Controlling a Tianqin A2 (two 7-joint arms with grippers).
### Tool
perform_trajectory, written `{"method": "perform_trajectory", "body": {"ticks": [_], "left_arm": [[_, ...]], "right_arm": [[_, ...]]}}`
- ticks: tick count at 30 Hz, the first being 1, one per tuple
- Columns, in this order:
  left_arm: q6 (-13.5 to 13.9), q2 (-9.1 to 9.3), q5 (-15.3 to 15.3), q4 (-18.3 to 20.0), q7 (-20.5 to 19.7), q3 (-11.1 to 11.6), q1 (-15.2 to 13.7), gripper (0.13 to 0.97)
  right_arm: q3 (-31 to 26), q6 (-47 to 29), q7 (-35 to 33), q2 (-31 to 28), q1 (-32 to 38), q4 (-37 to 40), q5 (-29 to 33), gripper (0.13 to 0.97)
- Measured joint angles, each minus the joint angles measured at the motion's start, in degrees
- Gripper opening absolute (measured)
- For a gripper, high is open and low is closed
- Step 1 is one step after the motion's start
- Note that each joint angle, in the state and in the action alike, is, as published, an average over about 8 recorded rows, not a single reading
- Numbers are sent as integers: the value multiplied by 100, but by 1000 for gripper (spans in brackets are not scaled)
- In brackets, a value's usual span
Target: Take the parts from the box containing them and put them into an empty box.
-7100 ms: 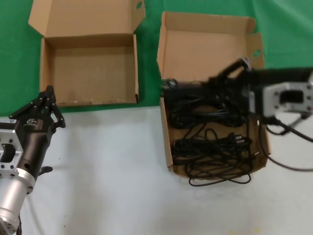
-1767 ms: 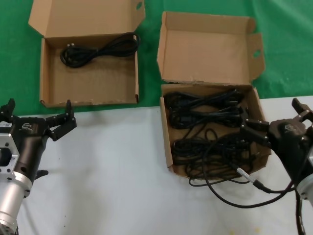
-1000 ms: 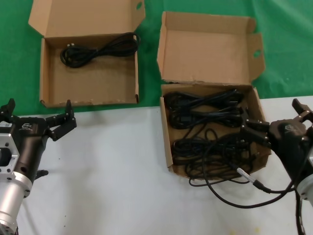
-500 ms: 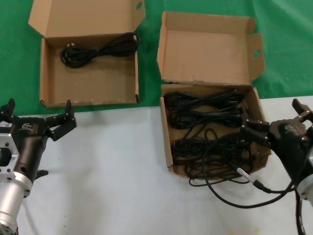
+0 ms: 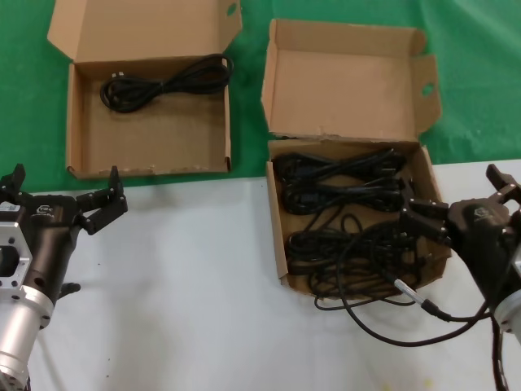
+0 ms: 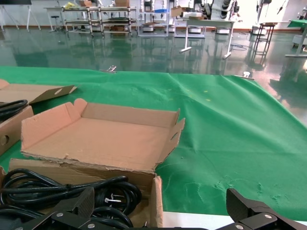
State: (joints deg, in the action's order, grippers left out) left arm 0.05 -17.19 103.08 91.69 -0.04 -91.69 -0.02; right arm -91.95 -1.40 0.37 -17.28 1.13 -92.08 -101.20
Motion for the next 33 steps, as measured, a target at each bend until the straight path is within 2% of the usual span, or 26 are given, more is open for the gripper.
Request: {"method": "perform_trajectory", "body": {"ticks": [33], "left_arm": [[0, 0, 0, 0, 0, 0, 0, 966]], "right_arm": [[0, 0, 0, 0, 0, 0, 0, 966]]}}
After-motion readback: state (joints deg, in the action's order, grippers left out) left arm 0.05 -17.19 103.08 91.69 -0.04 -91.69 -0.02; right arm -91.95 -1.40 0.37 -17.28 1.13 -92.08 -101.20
